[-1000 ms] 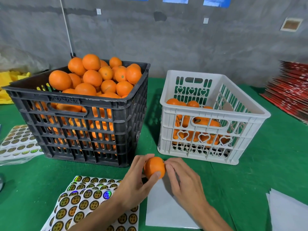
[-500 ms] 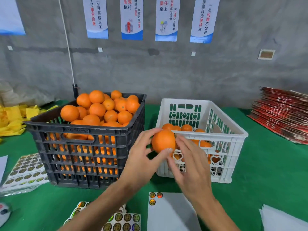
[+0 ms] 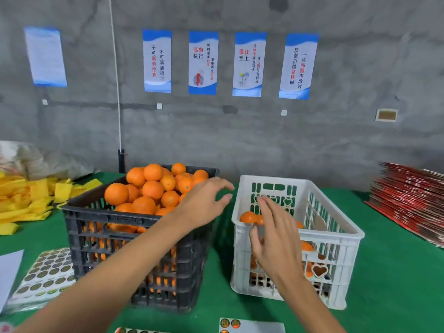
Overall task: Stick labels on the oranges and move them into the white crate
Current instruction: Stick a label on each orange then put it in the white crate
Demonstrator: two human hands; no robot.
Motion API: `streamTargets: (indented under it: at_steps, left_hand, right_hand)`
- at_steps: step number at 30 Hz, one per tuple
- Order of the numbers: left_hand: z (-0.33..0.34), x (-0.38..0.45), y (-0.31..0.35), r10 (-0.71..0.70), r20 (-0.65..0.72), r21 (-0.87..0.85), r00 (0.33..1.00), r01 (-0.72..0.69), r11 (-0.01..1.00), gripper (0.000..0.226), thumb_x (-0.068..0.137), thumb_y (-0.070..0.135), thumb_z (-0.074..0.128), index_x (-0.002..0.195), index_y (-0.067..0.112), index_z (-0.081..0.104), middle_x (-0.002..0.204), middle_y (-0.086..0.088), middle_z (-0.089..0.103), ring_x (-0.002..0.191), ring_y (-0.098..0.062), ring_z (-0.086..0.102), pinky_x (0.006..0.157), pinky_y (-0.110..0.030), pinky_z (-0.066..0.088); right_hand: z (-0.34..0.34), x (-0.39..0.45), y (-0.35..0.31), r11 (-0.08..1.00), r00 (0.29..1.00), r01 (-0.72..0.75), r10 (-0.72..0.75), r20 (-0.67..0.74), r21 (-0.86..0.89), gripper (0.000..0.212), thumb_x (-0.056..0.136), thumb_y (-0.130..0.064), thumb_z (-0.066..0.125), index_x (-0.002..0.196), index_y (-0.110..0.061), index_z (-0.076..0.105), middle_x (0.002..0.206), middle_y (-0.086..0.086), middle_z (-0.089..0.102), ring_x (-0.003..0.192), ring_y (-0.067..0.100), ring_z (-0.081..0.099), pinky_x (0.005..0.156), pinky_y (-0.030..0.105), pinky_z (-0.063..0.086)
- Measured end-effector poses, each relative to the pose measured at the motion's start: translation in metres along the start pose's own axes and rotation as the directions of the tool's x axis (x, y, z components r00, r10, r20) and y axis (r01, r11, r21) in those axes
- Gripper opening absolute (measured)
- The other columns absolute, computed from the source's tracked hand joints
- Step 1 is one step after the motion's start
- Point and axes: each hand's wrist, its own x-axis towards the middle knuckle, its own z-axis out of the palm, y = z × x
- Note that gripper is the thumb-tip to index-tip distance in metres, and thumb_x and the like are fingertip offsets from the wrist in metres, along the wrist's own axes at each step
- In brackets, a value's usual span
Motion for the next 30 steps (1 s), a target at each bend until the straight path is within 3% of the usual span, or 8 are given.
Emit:
streamTargets:
  at_steps: [3, 8, 11, 17, 21, 24, 27, 30]
  left_hand:
    - [-0.029, -0.006, -0.047, -0.247, -0.004, 0.153, 0.969, 0.245, 0.957, 0.034, 0.097, 0.03, 0.068, 0.129, 0.017, 0.066, 0.131, -0.006, 0.067, 0.123, -0.028, 0.061, 0.099, -0.042, 0.05]
    - [-0.07, -0.018, -0.13, -0.706, 0.141, 0.213, 0.694, 0.675, 0.707, 0.04, 0.089, 0.027, 0.078, 0.125, 0.016, 0.065, 0.126, -0.014, 0.066, 0.114, -0.03, 0.061, 0.092, -0.036, 0.05]
    - [-0.075, -0.017, -0.157, -0.742, 0.199, 0.161, 0.64, 0.725, 0.669, 0.049, 0.086, 0.023, 0.083, 0.131, 0.015, 0.064, 0.129, -0.009, 0.062, 0.115, -0.027, 0.057, 0.092, -0.036, 0.049]
    - [-0.062, -0.014, -0.173, -0.77, 0.192, 0.457, 0.608, 0.639, 0.619, 0.067, 0.085, 0.021, 0.077, 0.145, 0.027, 0.048, 0.135, -0.013, 0.056, 0.113, -0.033, 0.061, 0.089, -0.042, 0.053]
    - [-0.071, -0.016, -0.153, -0.661, 0.012, 0.497, 0.75, 0.569, 0.655, 0.062, 0.08, 0.026, 0.08, 0.139, 0.019, 0.061, 0.134, -0.018, 0.059, 0.123, -0.038, 0.056, 0.098, -0.044, 0.052]
    - [-0.076, -0.024, -0.111, -0.387, -0.249, 0.235, 0.888, 0.443, 0.865, 0.067, 0.077, 0.032, 0.085, 0.139, 0.015, 0.063, 0.129, -0.021, 0.058, 0.122, -0.04, 0.053, 0.104, -0.047, 0.047]
    - [-0.065, -0.046, -0.05, -0.146, -0.335, -0.05, 0.931, 0.137, 0.989, 0.067, 0.077, 0.039, 0.086, 0.137, 0.025, 0.06, 0.121, -0.003, 0.054, 0.114, -0.018, 0.053, 0.097, -0.027, 0.045]
    - [-0.034, -0.078, -0.001, 0.148, -0.239, -0.161, 0.96, -0.19, 0.969, 0.065, 0.075, 0.039, 0.088, 0.132, 0.024, 0.062, 0.12, 0.003, 0.056, 0.112, -0.014, 0.057, 0.09, -0.017, 0.045]
  right_hand:
    - [0.011, -0.01, -0.019, 0.998, 0.998, 0.041, -0.043, 0.034, 0.055, 0.059, 0.087, -0.016, 0.072, 0.143, -0.004, 0.056, 0.142, 0.011, 0.06, 0.129, 0.027, 0.059, 0.111, 0.047, 0.046]
    - [0.023, -0.025, -0.044, 0.983, 0.996, 0.067, -0.077, 0.054, 0.174, 0.058, 0.086, -0.016, 0.074, 0.141, -0.008, 0.057, 0.14, 0.004, 0.062, 0.129, 0.02, 0.058, 0.11, 0.042, 0.046]
    - [0.025, -0.035, -0.05, 0.972, 0.995, 0.035, -0.056, 0.084, 0.231, 0.059, 0.087, -0.016, 0.073, 0.143, -0.012, 0.055, 0.143, 0.0, 0.06, 0.132, 0.015, 0.055, 0.111, 0.038, 0.045]
    - [0.025, -0.048, -0.047, 0.975, 0.99, 0.04, -0.068, 0.122, 0.219, 0.06, 0.082, -0.015, 0.079, 0.138, -0.012, 0.059, 0.135, 0.001, 0.065, 0.123, 0.015, 0.061, 0.103, 0.041, 0.054]
    - [0.023, -0.052, -0.041, 0.978, 0.984, 0.113, -0.134, 0.114, 0.174, 0.061, 0.077, -0.013, 0.082, 0.135, -0.009, 0.062, 0.129, 0.003, 0.069, 0.117, 0.019, 0.066, 0.1, 0.044, 0.055]
    - [0.021, -0.049, -0.043, 0.968, 0.993, 0.065, -0.086, 0.076, 0.242, 0.057, 0.081, -0.01, 0.078, 0.136, -0.01, 0.061, 0.126, 0.001, 0.069, 0.115, 0.015, 0.064, 0.1, 0.039, 0.054]
    - [0.017, -0.036, -0.049, 0.947, 0.999, -0.017, 0.003, 0.043, 0.32, 0.053, 0.089, -0.014, 0.07, 0.14, -0.014, 0.056, 0.122, -0.002, 0.068, 0.112, 0.013, 0.06, 0.102, 0.03, 0.047]
    - [0.012, -0.029, -0.053, 0.951, 0.999, 0.036, -0.037, -0.003, 0.308, 0.048, 0.093, -0.021, 0.063, 0.139, -0.01, 0.054, 0.115, 0.002, 0.068, 0.103, 0.018, 0.06, 0.1, 0.033, 0.045]
